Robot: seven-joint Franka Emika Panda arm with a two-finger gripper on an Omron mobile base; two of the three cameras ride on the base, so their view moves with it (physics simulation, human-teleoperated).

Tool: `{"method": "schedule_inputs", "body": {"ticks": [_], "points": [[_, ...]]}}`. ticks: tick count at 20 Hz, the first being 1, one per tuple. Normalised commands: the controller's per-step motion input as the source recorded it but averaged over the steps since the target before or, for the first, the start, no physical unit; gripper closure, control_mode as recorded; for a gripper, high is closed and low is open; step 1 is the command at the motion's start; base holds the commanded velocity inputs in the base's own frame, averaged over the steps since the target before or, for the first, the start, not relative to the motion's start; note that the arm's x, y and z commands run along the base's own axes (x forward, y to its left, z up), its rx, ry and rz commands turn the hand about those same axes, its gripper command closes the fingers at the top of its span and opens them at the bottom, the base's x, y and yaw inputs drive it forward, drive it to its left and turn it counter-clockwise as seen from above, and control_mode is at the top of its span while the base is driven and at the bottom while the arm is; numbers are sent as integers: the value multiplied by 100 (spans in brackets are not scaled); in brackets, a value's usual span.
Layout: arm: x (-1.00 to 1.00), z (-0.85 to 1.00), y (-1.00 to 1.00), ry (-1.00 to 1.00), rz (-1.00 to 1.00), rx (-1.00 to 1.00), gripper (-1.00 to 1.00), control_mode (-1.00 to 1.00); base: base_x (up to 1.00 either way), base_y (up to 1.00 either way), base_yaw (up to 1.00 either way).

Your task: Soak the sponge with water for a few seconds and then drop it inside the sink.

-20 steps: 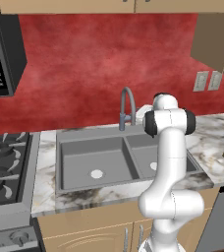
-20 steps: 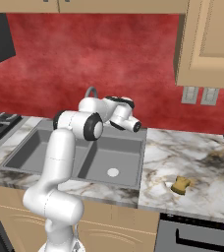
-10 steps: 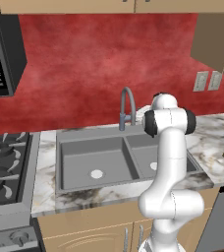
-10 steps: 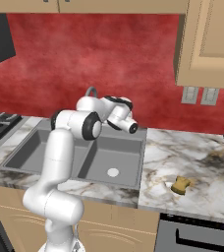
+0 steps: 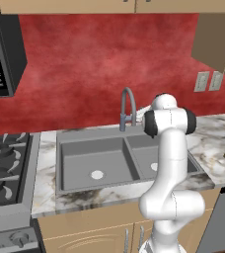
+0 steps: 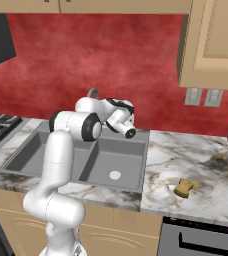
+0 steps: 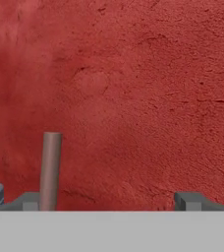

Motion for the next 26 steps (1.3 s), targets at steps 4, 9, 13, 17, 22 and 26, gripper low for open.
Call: {"method": "schedule_inputs", "body": {"ticks": [4,9,13,17,22,26], "points": [[11,0,-26,0,-1,0,-100,-100,0,0,0],[17,-5,-30,0,0,0,-100,-100,0,0,0],[20,-2,-36,0,0,0,-100,-100,0,0,0],[16,-1,-44,0,-1,0,-100,-100,0,0,0],[6,-3,-49,0,-5,0,-100,-100,0,0,0],[1,-6,-51,0,-9,0,-100,-100,0,0,0]]}}
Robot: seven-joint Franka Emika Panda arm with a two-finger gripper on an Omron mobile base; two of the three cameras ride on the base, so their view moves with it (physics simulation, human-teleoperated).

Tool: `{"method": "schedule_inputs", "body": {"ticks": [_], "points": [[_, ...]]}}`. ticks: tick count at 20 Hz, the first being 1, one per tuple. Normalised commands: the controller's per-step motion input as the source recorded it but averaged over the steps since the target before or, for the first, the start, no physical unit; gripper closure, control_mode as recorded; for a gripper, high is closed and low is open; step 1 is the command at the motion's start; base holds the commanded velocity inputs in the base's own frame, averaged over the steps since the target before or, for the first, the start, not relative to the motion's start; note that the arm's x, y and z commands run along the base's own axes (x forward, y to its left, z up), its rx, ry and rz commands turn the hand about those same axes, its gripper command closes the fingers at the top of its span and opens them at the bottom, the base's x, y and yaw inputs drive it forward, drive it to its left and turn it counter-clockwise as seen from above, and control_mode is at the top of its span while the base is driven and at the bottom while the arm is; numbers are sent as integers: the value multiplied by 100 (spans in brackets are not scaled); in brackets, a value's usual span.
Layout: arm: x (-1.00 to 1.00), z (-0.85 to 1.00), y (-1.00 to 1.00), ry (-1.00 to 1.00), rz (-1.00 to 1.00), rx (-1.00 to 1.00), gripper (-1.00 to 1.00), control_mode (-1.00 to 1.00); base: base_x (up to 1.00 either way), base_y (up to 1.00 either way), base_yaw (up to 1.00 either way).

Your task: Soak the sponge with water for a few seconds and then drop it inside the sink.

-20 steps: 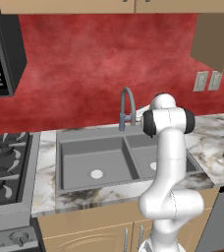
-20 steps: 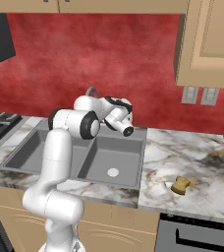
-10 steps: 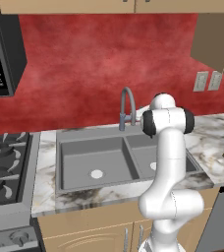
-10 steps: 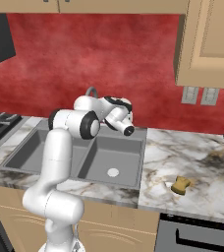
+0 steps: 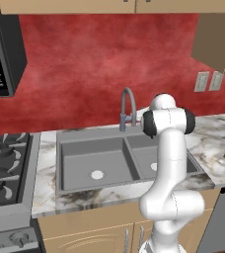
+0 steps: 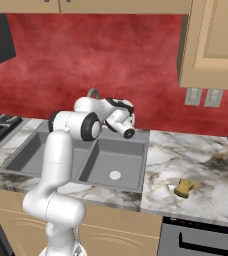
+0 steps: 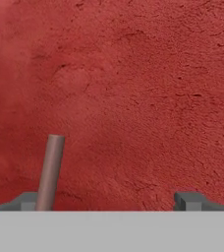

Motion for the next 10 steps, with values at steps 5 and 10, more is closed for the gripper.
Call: {"method": "schedule_inputs", "body": {"ticks": [5,10], "points": [[0,-6,-51,1,-8,0,-100,-100,0,0,0],[0,-13,-50,2,-10,0,-100,-100,0,0,0]]}}
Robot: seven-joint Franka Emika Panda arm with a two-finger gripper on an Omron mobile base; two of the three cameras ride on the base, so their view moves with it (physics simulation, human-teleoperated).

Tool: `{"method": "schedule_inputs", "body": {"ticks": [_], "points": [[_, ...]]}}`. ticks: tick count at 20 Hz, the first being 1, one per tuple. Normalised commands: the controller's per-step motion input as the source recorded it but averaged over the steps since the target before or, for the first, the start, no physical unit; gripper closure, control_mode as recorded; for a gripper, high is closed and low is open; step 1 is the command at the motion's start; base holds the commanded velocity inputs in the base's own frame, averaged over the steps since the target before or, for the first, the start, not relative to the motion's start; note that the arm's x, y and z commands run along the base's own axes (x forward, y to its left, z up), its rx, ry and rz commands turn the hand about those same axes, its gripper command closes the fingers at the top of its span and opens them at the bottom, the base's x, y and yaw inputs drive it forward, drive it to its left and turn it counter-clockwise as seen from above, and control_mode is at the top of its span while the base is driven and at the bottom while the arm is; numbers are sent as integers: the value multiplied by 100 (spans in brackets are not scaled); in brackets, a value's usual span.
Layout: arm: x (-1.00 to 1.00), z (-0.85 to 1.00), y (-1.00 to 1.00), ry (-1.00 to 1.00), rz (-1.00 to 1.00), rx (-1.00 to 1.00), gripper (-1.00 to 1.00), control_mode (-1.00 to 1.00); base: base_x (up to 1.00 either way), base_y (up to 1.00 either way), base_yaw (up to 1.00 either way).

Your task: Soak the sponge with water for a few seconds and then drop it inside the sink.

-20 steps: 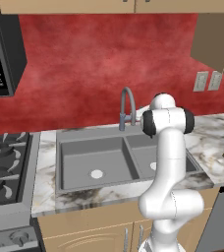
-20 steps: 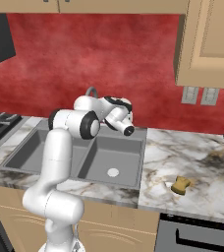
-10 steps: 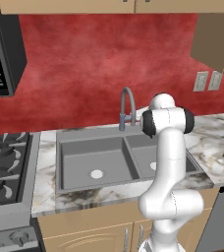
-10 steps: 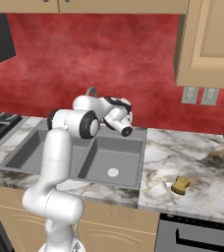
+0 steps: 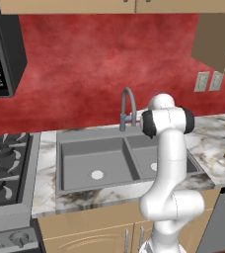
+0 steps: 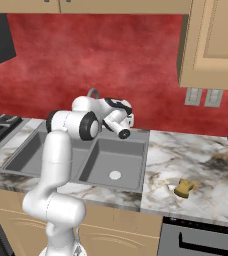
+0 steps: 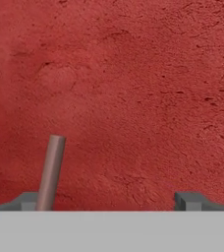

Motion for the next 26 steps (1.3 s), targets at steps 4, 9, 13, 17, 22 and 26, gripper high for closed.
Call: {"method": "schedule_inputs", "body": {"ticks": [4,9,13,17,22,26], "points": [[0,-13,-59,3,-8,0,-100,-100,0,0,0],[4,-12,-68,4,-4,0,-100,-100,0,0,0],[5,-15,-75,6,-3,0,-100,-100,0,0,0],[2,-28,-81,10,-4,0,-100,-100,0,0,0],[0,-39,-84,10,-3,0,-100,-100,0,0,0],[0,-42,-90,8,-3,0,-100,-100,0,0,0]]}}
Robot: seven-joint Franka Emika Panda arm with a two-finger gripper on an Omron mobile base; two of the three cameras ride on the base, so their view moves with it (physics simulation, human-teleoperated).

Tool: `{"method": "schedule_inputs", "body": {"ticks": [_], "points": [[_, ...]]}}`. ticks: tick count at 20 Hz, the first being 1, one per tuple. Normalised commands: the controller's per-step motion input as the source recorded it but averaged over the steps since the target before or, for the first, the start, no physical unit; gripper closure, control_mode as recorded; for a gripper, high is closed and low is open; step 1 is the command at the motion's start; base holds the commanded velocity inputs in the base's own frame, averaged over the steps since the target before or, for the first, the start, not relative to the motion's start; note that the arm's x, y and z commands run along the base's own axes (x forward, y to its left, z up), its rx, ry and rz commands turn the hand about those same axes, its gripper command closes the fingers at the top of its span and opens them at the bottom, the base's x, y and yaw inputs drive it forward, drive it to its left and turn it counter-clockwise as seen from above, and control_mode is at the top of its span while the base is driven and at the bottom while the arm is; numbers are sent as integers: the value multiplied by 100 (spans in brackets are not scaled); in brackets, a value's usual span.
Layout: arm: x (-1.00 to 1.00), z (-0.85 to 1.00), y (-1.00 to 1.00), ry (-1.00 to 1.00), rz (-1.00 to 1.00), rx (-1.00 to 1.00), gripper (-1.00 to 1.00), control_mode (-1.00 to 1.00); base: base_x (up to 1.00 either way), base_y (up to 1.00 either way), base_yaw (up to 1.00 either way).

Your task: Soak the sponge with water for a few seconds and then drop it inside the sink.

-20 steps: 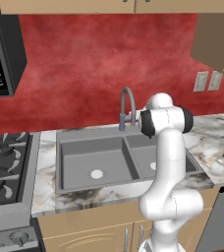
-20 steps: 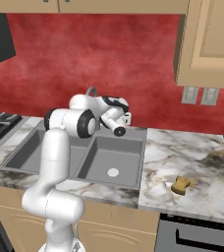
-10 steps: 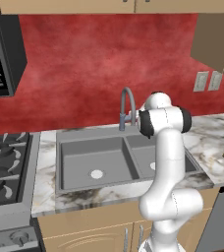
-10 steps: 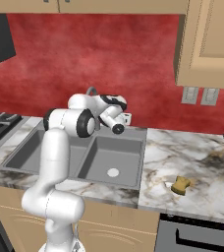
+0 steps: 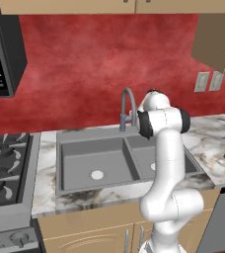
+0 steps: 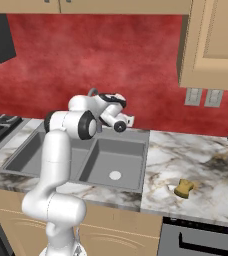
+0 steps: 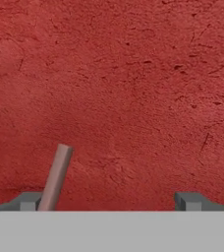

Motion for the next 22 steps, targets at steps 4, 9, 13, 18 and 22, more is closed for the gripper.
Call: {"method": "schedule_inputs", "body": {"ticks": [4,9,13,18,22], "points": [[4,-48,-96,6,-2,0,-100,-100,0,0,0],[2,-44,-94,5,-2,0,-100,-100,0,0,0],[0,-42,-94,4,-2,0,-100,-100,0,0,0],[0,-35,-90,4,-2,0,-100,-100,0,0,0],[0,1,-55,0,0,0,-100,-100,0,0,0]]}}
